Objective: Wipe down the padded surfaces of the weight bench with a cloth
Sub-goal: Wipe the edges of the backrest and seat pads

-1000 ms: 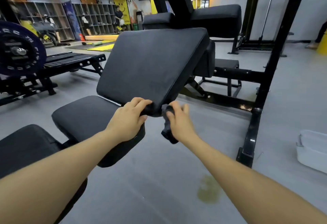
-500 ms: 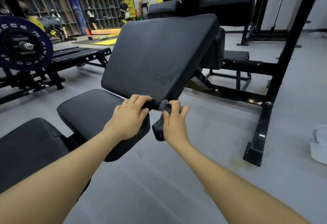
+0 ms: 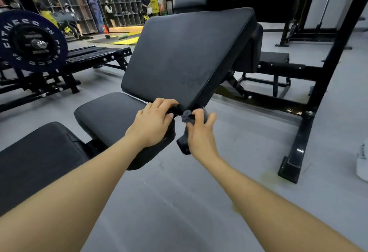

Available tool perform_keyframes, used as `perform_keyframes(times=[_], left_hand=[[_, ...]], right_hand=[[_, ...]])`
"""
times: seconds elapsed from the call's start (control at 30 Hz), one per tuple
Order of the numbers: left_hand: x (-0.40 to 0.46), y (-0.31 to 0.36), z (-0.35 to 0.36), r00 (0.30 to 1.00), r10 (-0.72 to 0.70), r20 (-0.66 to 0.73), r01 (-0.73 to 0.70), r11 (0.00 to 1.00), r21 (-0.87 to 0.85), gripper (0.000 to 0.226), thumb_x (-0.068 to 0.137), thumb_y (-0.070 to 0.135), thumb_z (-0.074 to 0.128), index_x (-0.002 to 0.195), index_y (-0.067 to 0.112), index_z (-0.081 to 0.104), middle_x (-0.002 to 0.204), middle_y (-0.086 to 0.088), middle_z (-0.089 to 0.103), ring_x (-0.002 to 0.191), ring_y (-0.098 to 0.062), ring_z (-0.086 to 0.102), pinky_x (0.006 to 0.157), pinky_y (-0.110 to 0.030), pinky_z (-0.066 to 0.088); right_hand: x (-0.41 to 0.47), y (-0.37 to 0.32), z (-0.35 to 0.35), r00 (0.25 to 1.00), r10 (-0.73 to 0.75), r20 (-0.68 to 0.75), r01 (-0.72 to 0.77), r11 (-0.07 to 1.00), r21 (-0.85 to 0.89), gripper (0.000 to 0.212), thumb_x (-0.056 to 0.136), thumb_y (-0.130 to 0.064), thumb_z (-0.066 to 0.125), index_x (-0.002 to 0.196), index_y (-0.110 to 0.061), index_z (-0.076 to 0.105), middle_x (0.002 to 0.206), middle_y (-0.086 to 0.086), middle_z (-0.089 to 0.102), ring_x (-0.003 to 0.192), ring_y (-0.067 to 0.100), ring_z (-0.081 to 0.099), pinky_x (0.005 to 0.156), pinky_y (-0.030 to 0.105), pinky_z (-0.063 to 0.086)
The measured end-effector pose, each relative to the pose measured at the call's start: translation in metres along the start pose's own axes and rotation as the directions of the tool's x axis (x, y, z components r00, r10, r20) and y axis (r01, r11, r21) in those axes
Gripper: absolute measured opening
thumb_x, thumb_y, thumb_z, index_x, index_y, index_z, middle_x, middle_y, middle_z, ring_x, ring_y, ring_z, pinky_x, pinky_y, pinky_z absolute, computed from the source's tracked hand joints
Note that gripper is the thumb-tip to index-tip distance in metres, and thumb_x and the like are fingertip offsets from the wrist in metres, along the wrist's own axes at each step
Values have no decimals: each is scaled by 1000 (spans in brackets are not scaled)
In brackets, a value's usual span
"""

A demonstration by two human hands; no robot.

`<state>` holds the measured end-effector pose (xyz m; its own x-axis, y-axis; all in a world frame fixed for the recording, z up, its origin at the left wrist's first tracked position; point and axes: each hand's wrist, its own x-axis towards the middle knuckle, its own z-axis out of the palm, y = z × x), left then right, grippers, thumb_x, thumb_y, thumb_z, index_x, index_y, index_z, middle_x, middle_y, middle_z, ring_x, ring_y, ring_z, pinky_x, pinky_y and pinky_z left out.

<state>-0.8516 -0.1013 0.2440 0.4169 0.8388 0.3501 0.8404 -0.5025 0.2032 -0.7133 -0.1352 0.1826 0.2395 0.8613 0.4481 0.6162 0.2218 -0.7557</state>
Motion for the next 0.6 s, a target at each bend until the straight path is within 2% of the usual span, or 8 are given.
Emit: perform_keyframes(times=[0.07, 0.1, 0.17, 0.23, 0.33, 0.43, 0.53, 0.6], left_hand=[[-1, 1, -1, 1000, -13, 8, 13, 1000, -9, 34, 98, 26, 37, 130, 34, 40, 134, 9, 40, 118, -19, 37, 95, -37, 29], [-2, 3, -2, 1000, -14, 9, 14, 1000, -16, 33, 98, 25, 38, 130, 32, 42, 133, 8, 40, 118, -20, 37, 96, -37, 29], [-4, 5, -8, 1000, -12, -7, 12, 1000, -27, 30, 97, 23, 41, 126, 28, 47, 130, 5, 44, 117, -20, 37, 96, -37, 29], [-12, 6, -18, 999, 3, -41, -3, 1000, 1, 26, 96, 23, 45, 121, 24, 53, 124, 3, 49, 114, -21, 39, 94, -36, 32], [-35, -2, -36, 993, 18, -116, -8, 996, 86, 17, 94, 25, 48, 108, 19, 57, 105, 2, 56, 101, -23, 46, 82, -35, 37], [-59, -12, -40, 992, -23, -124, 36, 994, 101, 13, 94, 28, 48, 94, 17, 55, 89, 5, 52, 88, -21, 46, 73, -33, 36], [-65, -15, -30, 988, -94, -125, 100, 994, 39, 14, 96, 27, 44, 94, 14, 50, 87, 3, 51, 85, -25, 47, 73, -36, 36], [-62, -17, -25, 986, -105, -134, 113, 992, 58, 14, 97, 26, 41, 95, 14, 48, 91, -1, 55, 85, -28, 47, 73, -39, 37]], right_hand=[[-20, 5, 2, 988, -27, 153, 45, 993, -111, 7, 95, -18, 36, 100, -24, 37, 105, -2, 27, 86, 29, 50, 74, 40, 48], [-28, 6, 2, 986, -24, 168, 44, 992, -119, 8, 96, -18, 35, 100, -24, 36, 105, -1, 26, 85, 29, 51, 76, 43, 49], [-33, -3, -3, 992, -14, 128, 24, 997, -72, 7, 97, -20, 34, 100, -26, 36, 103, -2, 26, 81, 28, 52, 77, 44, 50], [-25, -20, -12, 994, 6, 108, -5, 1000, -7, 10, 98, -22, 34, 107, -25, 39, 104, -1, 27, 80, 23, 51, 79, 38, 48], [-11, -38, -16, 996, 68, 58, -76, 988, 135, 19, 100, -24, 36, 118, -22, 41, 110, 2, 31, 76, 13, 47, 77, 28, 40], [-14, -48, 0, 994, 105, -9, -102, 981, 163, 22, 100, -22, 37, 121, -19, 41, 111, 4, 32, 71, 7, 44, 76, 25, 36], [-30, -52, 16, 991, 128, -37, -117, 969, 217, 16, 100, -19, 36, 115, -14, 38, 108, 2, 28, 74, 16, 46, 74, 26, 36], [-50, -53, 22, 994, 92, 59, -102, 974, 201, 13, 99, -17, 37, 112, -13, 37, 107, 2, 27, 75, 19, 47, 71, 27, 36]])
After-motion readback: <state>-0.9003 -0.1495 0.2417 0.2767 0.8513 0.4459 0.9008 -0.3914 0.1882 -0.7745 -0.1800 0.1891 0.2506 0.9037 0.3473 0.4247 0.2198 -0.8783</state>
